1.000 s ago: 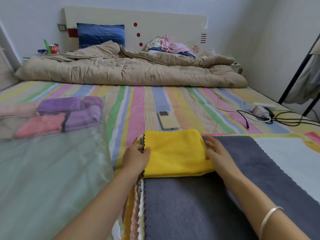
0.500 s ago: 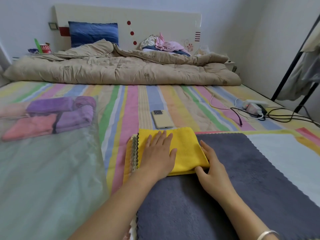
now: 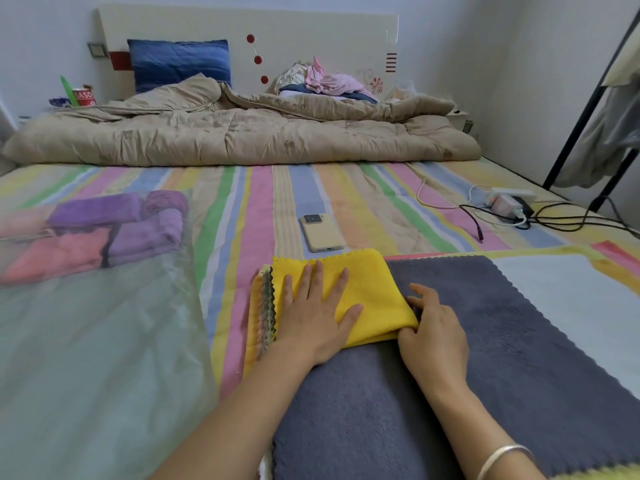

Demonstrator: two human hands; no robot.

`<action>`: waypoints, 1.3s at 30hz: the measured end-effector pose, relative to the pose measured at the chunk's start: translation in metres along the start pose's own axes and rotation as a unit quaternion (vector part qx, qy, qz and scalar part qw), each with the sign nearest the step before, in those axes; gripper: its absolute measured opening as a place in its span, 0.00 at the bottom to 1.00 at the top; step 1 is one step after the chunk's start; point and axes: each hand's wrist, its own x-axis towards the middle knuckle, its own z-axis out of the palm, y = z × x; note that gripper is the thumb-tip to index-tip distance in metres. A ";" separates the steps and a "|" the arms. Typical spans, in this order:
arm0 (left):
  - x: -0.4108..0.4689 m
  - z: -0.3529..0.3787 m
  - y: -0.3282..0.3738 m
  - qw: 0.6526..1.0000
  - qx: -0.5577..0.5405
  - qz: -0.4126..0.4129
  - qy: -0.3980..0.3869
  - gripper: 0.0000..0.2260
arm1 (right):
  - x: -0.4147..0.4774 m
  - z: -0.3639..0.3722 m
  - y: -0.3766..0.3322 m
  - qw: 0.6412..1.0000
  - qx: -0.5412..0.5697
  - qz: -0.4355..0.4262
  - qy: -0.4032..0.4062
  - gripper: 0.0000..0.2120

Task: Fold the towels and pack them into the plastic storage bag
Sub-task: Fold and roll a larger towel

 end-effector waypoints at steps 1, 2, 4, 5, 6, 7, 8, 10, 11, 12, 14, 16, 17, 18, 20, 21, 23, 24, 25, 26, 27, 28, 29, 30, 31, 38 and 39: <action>0.000 0.001 0.000 1.000 0.003 0.001 -0.002 0.39 | -0.001 0.000 0.001 1.000 -0.009 0.005 -0.003 0.32; 0.001 0.001 0.000 1.000 0.007 0.001 -0.003 0.39 | -0.001 0.000 0.001 1.000 -0.008 0.013 -0.005 0.31; 0.001 0.000 0.001 1.000 0.023 0.000 -0.006 0.36 | -0.001 -0.001 -0.002 0.999 0.002 0.037 -0.020 0.29; 0.001 -0.001 0.001 1.000 0.026 -0.003 -0.009 0.34 | 0.000 -0.002 -0.004 0.999 0.004 0.038 -0.037 0.28; 0.001 -0.002 0.002 1.000 0.029 -0.006 -0.010 0.32 | 0.001 -0.002 -0.007 0.998 0.004 0.031 -0.061 0.28; 0.001 -0.002 0.003 0.999 0.035 -0.007 -0.009 0.32 | 0.002 -0.001 -0.012 0.996 0.009 0.025 -0.090 0.27; 0.001 -0.003 0.004 0.999 0.041 -0.006 -0.010 0.31 | 0.003 0.000 -0.018 0.993 0.017 0.016 -0.118 0.29; 0.003 -0.007 0.005 0.999 0.028 -0.005 -0.020 0.30 | 0.003 0.002 -0.031 0.988 0.082 -0.014 -0.133 0.33; 0.008 -0.006 0.002 0.999 0.002 -0.006 -0.036 0.30 | 0.001 0.003 -0.037 0.984 0.115 -0.035 -0.134 0.30; 0.010 -0.011 0.001 0.997 -0.055 -0.009 -0.055 0.30 | -0.002 0.005 -0.042 0.980 0.128 -0.059 -0.139 0.27; 0.015 -0.025 -0.008 0.946 -0.315 -0.041 -0.058 0.27 | -0.008 0.010 -0.051 0.975 0.128 -0.112 -0.146 0.29; 0.015 -0.039 -0.020 0.792 -0.599 -0.118 -0.023 0.15 | -0.012 0.015 -0.065 0.974 0.059 -0.168 -0.141 0.33; 0.015 -0.045 -0.028 0.714 -0.682 -0.157 -0.008 0.13 | -0.014 0.018 -0.073 0.971 0.020 -0.195 -0.133 0.33; 0.015 -0.049 -0.036 0.663 -0.726 -0.183 -0.003 0.13 | -0.015 0.023 -0.080 0.967 -0.013 -0.222 -0.126 0.33; 0.015 -0.053 -0.050 0.619 -0.757 -0.211 0.002 0.14 | -0.021 0.032 -0.093 0.957 -0.068 -0.253 -0.122 0.33; 0.016 -0.052 -0.056 0.608 -0.763 -0.217 0.005 0.15 | -0.023 0.037 -0.098 0.954 -0.091 -0.262 -0.114 0.33; 0.017 -0.051 -0.065 0.610 -0.759 -0.229 0.013 0.16 | -0.026 0.050 -0.102 0.946 -0.127 -0.284 -0.095 0.33; 0.018 -0.048 -0.070 0.620 -0.748 -0.234 0.019 0.16 | -0.027 0.054 -0.104 0.939 -0.149 -0.292 -0.099 0.32; 0.019 -0.044 -0.075 0.631 -0.739 -0.236 0.027 0.16 | -0.028 0.058 -0.104 0.934 -0.170 -0.296 -0.104 0.32; 0.020 -0.041 -0.077 0.640 -0.732 -0.232 0.037 0.16 | -0.028 0.062 -0.103 0.930 -0.183 -0.299 -0.108 0.31; 0.020 -0.038 -0.079 0.647 -0.728 -0.225 0.042 0.16 | -0.028 0.063 -0.103 0.928 -0.188 -0.304 -0.110 0.31; 0.021 -0.035 -0.081 0.660 -0.717 -0.219 0.047 0.17 | -0.028 0.063 -0.103 0.925 -0.189 -0.305 -0.122 0.33; 0.021 -0.034 -0.082 0.678 -0.702 -0.214 0.052 0.18 | -0.028 0.061 -0.102 0.920 -0.195 -0.310 -0.138 0.35; 0.021 -0.033 -0.083 0.700 -0.680 -0.210 0.060 0.19 | -0.027 0.059 -0.100 0.917 -0.188 -0.308 -0.173 0.38; 0.022 -0.030 -0.084 0.719 -0.661 -0.205 0.068 0.20 | -0.023 0.054 -0.100 0.918 -0.152 -0.288 -0.226 0.41; 0.020 -0.032 -0.078 0.829 -0.526 -0.169 0.086 0.22 | 0.011 0.041 -0.105 0.960 0.200 0.114 -0.159 0.23; 0.019 -0.033 -0.077 0.837 -0.512 -0.173 0.085 0.23 | 0.016 0.045 -0.105 0.957 0.175 0.153 -0.177 0.26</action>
